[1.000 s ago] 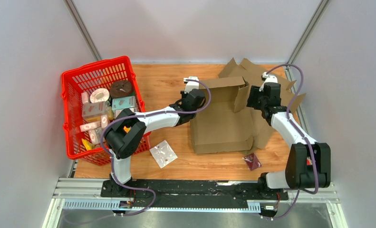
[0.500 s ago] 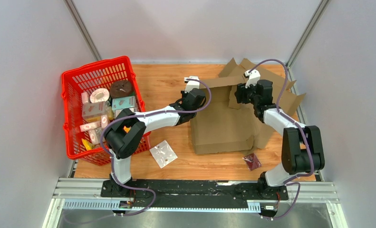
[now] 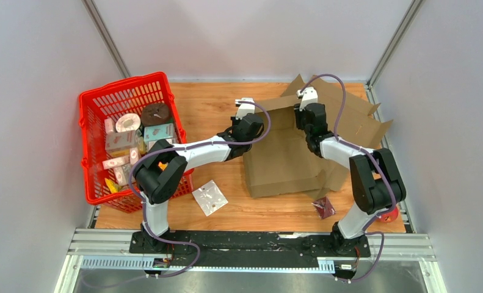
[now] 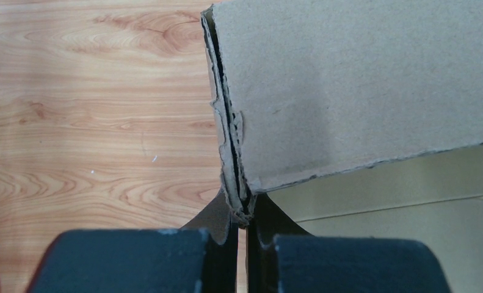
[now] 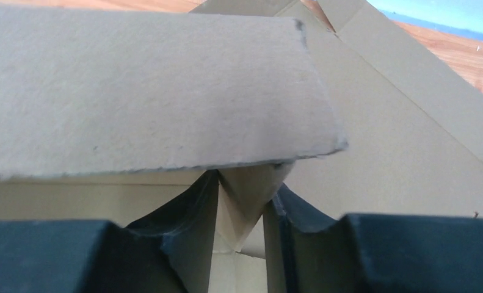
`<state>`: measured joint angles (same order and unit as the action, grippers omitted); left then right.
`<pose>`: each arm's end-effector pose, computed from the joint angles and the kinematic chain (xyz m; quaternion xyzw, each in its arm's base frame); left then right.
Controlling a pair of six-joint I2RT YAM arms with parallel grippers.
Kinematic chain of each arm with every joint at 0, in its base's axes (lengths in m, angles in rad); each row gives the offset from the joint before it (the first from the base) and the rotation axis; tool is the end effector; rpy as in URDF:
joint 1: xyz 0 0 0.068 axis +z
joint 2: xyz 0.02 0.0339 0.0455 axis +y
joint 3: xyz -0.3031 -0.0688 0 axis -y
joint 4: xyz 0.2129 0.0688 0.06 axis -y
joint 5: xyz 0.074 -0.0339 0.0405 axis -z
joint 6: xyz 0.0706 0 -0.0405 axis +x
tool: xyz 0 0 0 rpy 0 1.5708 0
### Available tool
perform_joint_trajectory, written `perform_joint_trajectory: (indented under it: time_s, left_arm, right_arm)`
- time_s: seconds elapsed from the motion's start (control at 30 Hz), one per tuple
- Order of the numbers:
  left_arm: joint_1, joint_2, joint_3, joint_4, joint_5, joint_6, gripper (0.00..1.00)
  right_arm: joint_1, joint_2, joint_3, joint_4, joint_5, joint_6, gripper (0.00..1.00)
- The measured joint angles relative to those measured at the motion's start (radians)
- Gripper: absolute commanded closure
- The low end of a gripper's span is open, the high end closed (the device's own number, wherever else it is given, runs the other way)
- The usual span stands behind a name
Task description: Fold the paper box
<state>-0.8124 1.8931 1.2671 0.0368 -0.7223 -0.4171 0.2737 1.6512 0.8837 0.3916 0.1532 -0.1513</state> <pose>0.3291 -0.2795 0.2543 -0.0013 0.8417 0.0003 0.5399 0.3620 0.0904 0.2582 -0.1318 0.8149 -0.0288 0.5637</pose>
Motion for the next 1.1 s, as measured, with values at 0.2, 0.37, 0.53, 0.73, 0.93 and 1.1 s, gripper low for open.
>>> perform_joint_trajectory:
  time_s: [0.2,0.37,0.53,0.73,0.93,1.1]
  left_arm:
    - [0.003,0.0,0.0,-0.003,-0.007,-0.001,1.0]
    - [0.003,0.0,0.0,-0.003,-0.011,0.0,1.0]
    - [0.003,0.0,0.0,0.0,-0.012,-0.001,1.0]
    - [0.014,0.0,0.003,-0.009,-0.013,-0.001,1.0]
    - [0.022,0.0,0.003,-0.009,-0.013,-0.001,1.0]
    - [0.014,0.0,0.003,-0.006,-0.011,-0.001,1.0]
  right_arm:
    - [0.016,0.057,0.13,-0.125,0.11,0.157,0.69]
    - [0.022,0.085,0.153,-0.169,0.136,0.235,0.74]
    - [0.045,0.109,0.17,-0.182,0.239,0.294,1.0]
    - [0.132,0.127,0.209,-0.283,0.503,0.456,1.0]
    - [0.153,0.134,0.203,-0.278,0.586,0.523,0.73]
    - [0.126,0.126,0.167,-0.265,0.566,0.537,0.7]
